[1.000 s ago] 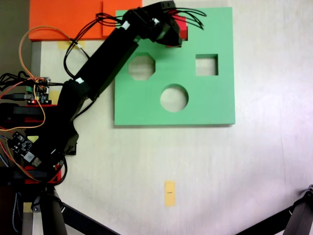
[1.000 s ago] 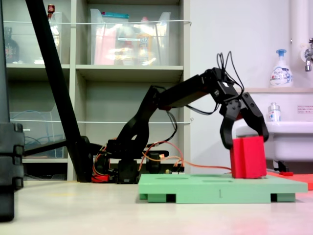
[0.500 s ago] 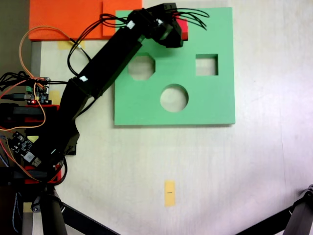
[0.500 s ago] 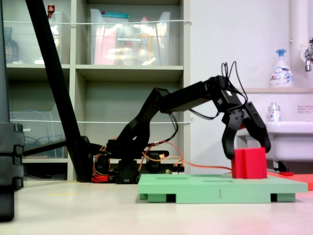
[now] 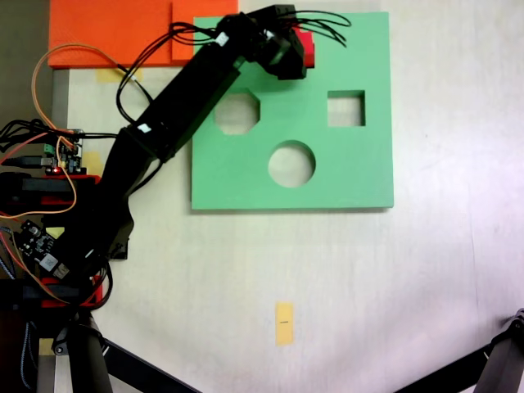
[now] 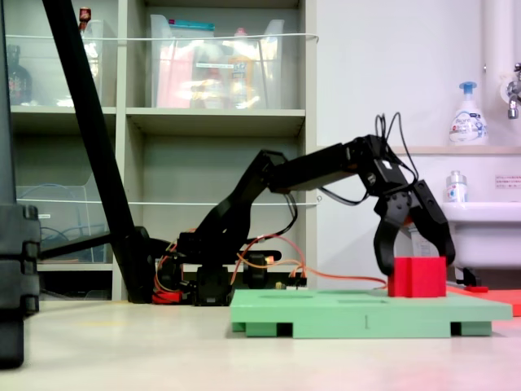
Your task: Put the cross columnar block into the corresponding hole
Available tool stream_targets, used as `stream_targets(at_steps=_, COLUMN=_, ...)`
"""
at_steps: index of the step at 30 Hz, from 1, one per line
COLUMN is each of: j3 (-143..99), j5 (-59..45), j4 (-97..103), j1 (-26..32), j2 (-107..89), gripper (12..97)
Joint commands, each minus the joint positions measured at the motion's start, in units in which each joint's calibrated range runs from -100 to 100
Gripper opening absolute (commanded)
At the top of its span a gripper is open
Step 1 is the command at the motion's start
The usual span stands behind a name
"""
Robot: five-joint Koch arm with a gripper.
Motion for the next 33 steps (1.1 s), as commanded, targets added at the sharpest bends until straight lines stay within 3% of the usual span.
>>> stream_targets(at_steps=1, j3=3.35, j5=0.63, j4=4.65, j1=0.44, j2=-0.44, gripper=53.1)
stream_targets(at_steps=3, j3=3.45, j5=0.63, j4=4.27, j1=0.44, j2=-0.86, gripper=65.3)
stream_targets(at_steps=6, j3=3.55, j5=0.49, j4=3.69, j1=0.49, j2=-2.68, gripper=96.4)
stream_targets(at_steps=12, j3=3.55, j5=-0.49, j4=-2.19, j1=0.49, j2=-13.99, gripper=96.2)
stream_targets(at_steps=17, j3=3.55, j5=-5.91, j4=-14.99, j1=-0.78, j2=-38.29, gripper=95.8)
stream_targets(at_steps=22, j3=3.25, j5=-27.45, j4=-24.72, j1=-5.86, j2=-60.92, gripper=95.5)
stream_targets(at_steps=23, j3=3.25, j5=-31.55, j4=-25.58, j1=-8.11, j2=-65.81, gripper=92.7)
stream_targets(at_steps=25, j3=3.25, j5=-38.58, j4=-24.43, j1=-13.04, j2=-73.63, gripper=72.7)
stream_targets(at_steps=27, j3=3.25, j5=-42.54, j4=-21.54, j1=-17.14, j2=-78.52, gripper=63.6)
stream_targets(at_steps=33, j3=0.46, j5=-51.67, j4=-18.46, j1=-24.76, j2=-84.10, gripper=59.3)
